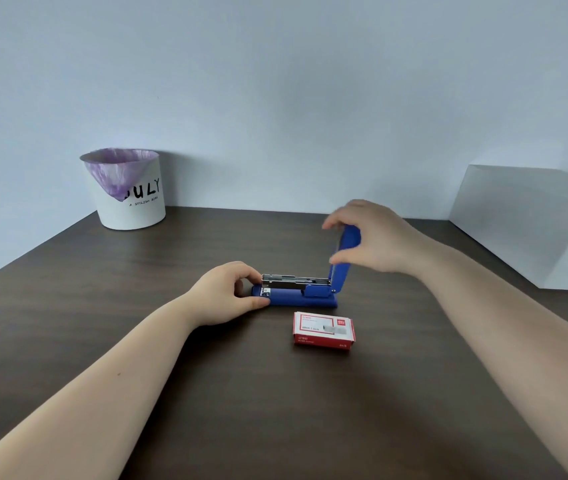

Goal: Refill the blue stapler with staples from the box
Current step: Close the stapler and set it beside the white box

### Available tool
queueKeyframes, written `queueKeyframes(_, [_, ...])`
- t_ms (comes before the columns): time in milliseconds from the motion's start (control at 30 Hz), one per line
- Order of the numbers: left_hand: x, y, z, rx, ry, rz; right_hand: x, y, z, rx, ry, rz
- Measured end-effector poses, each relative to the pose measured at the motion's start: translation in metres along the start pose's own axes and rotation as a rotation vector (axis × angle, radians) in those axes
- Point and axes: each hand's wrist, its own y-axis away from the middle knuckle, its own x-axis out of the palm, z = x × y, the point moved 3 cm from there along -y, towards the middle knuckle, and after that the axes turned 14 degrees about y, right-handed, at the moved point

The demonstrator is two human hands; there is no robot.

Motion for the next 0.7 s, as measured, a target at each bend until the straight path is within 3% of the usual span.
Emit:
queueKeyframes(100, [-0.001,0.001,0.002,0.006,0.0,0.001,0.007,-0.007,0.026,-0.014,-0.2,-0.052])
queueKeyframes(200, [-0.001,0.001,0.004,0.007,0.003,-0.008,0.034,-0.01,0.043,0.003,-0.299,0.046])
queueKeyframes(367, [0.0,-0.001,0.007,-0.005,0.012,0.018,0.062,-0.002,0.044,-0.033,-0.013,0.136])
queueKeyframes(500, [-0.001,-0.001,0.006,-0.004,0.02,0.008,0.065,0.009,0.024,0.03,-0.062,0.108])
queueKeyframes(700, [-0.007,-0.003,0.004,-0.106,0.283,-0.153,0.068,0.035,-0.001,0.133,-0.058,-0.028])
